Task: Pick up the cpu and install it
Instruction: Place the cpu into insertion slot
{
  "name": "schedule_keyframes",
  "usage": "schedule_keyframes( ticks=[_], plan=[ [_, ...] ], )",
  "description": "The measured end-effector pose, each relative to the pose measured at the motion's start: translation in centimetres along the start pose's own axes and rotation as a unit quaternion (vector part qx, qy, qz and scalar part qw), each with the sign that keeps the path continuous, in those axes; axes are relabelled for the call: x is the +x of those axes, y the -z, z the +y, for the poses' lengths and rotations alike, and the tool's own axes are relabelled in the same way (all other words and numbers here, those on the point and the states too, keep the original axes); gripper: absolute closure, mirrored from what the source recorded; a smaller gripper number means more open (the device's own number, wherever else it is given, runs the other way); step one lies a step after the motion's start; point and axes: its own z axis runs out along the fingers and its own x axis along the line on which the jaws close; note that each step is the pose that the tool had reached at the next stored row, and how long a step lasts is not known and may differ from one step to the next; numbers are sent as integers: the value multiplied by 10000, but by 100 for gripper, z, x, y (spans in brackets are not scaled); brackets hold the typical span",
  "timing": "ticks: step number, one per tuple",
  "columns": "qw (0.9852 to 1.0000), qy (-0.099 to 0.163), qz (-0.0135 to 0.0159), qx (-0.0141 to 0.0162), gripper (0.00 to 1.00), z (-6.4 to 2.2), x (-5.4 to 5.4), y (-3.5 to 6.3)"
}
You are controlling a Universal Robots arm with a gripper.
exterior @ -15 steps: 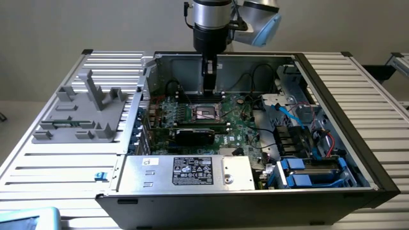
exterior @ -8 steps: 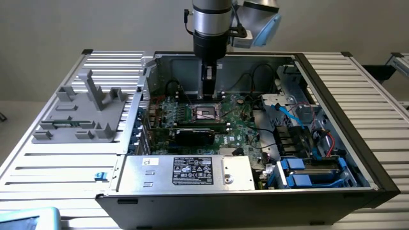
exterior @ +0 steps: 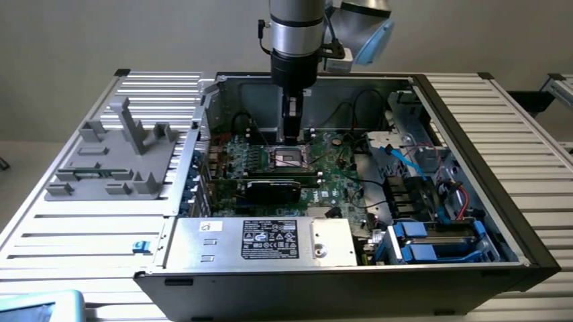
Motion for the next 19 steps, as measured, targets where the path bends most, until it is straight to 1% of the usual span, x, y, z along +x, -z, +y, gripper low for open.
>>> schedule_keyframes(
  ticks=[11,12,17,19],
  plan=[
    [10000,0,2,-7,44,-4,0,-6],
    [10000,0,4,-17,44,-9,0,-16],
    [9999,1,10,-119,44,-73,-5,-72],
    [9999,2,11,-144,44,-84,-6,-104]
  ],
)
